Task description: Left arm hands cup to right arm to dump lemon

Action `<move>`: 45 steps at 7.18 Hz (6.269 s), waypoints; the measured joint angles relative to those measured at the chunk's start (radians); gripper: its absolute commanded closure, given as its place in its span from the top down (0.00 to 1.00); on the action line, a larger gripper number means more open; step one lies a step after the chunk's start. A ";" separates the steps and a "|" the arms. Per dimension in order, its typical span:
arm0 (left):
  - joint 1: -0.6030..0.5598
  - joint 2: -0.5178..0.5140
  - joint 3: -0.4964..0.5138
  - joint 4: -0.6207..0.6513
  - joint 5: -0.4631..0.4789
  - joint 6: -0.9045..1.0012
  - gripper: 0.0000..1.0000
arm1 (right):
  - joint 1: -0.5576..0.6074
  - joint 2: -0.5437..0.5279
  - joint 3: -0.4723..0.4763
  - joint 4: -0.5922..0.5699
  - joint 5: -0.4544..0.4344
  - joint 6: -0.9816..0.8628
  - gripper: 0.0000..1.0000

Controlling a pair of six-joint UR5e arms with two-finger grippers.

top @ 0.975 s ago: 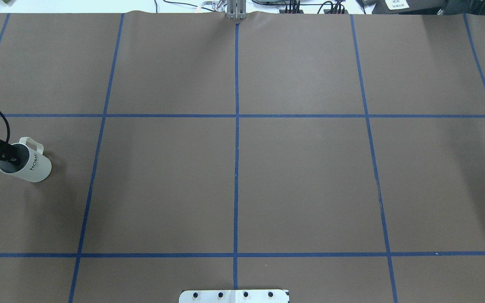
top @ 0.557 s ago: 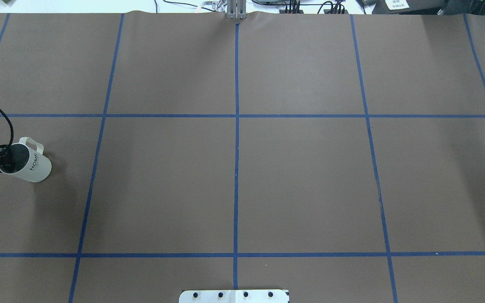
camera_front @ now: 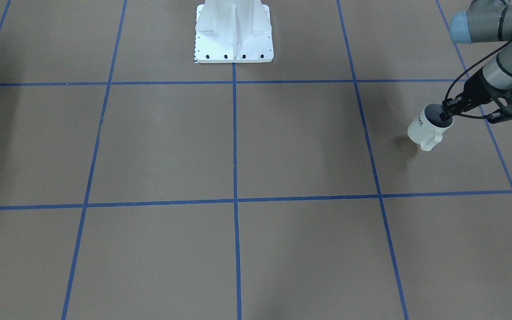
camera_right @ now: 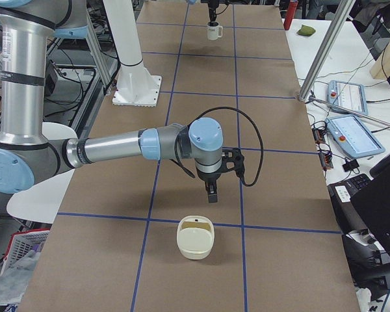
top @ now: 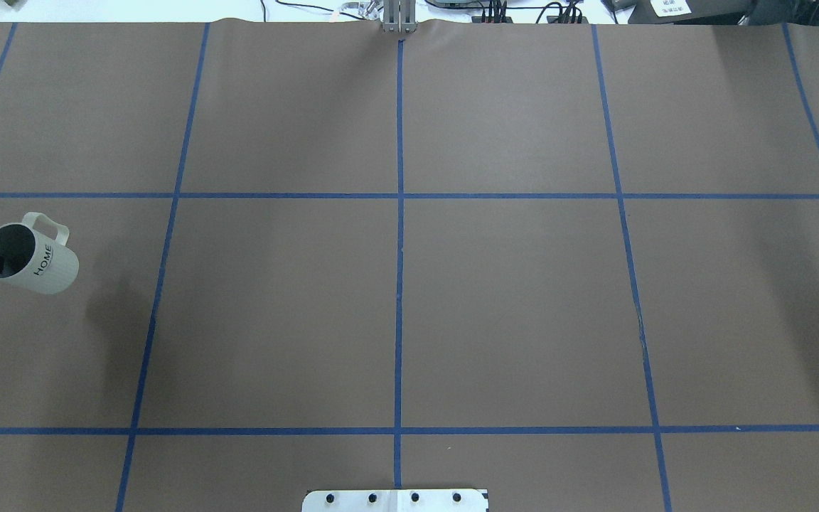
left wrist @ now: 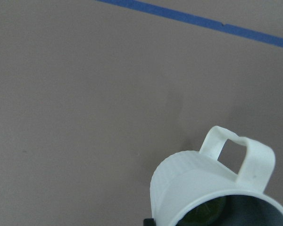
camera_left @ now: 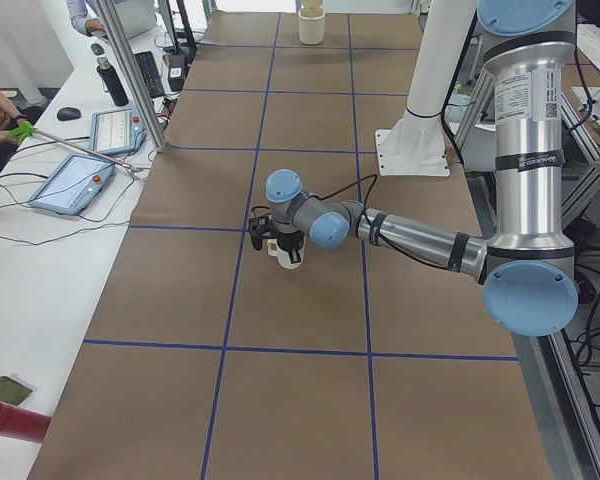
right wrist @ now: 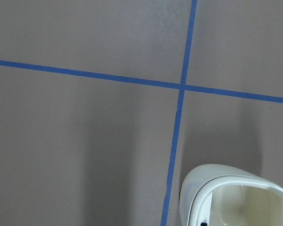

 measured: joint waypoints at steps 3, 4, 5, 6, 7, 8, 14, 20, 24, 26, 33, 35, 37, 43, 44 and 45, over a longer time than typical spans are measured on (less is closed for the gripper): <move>-0.045 -0.239 -0.098 0.400 -0.011 0.000 0.00 | -0.002 0.010 0.023 0.002 0.172 0.102 1.00; -0.047 -0.329 -0.102 0.506 -0.010 -0.001 0.00 | -0.008 0.028 0.013 0.034 0.199 0.144 1.00; -0.048 -0.406 -0.101 0.590 -0.010 -0.005 0.00 | -0.028 0.041 0.006 0.101 0.168 0.172 1.00; -0.047 -0.476 -0.094 0.656 -0.011 -0.019 0.00 | -0.074 0.056 0.003 0.181 0.098 0.215 1.00; -0.045 -0.544 -0.076 0.696 -0.011 -0.061 0.00 | -0.135 0.076 0.000 0.270 0.027 0.281 1.00; -0.040 -0.602 -0.057 0.713 -0.011 -0.116 0.00 | -0.196 0.104 -0.012 0.361 -0.025 0.344 1.00; 0.059 -0.878 0.116 0.716 -0.013 -0.497 0.00 | -0.499 0.242 -0.145 1.056 -0.316 0.714 0.99; 0.100 -1.038 0.341 0.535 -0.089 -0.882 0.00 | -0.886 0.330 -0.143 1.349 -0.714 0.766 0.99; 0.159 -1.106 0.430 0.419 -0.168 -1.097 0.00 | -1.090 0.367 -0.149 1.345 -1.009 0.675 0.99; 0.187 -1.134 0.479 0.378 -0.170 -1.140 0.00 | -1.106 0.375 -0.153 1.340 -1.021 0.652 0.99; 0.245 -1.181 0.598 0.233 -0.171 -1.295 0.00 | -1.126 0.444 -0.163 1.274 -1.025 0.614 0.99; 0.265 -1.185 0.594 0.232 -0.172 -1.333 0.00 | -1.122 0.445 -0.163 1.271 -1.032 0.612 0.99; 0.285 -1.186 0.592 0.230 -0.172 -1.346 0.00 | -1.120 0.446 -0.163 1.270 -1.040 0.611 0.99; 0.322 -1.189 0.558 0.228 -0.172 -1.378 0.00 | -1.119 0.446 -0.164 1.265 -1.056 0.612 0.99; 0.326 -1.189 0.549 0.228 -0.172 -1.385 0.00 | -1.119 0.447 -0.164 1.264 -1.057 0.612 0.99; 0.331 -1.190 0.542 0.228 -0.172 -1.389 0.00 | -1.119 0.447 -0.164 1.264 -1.057 0.613 0.99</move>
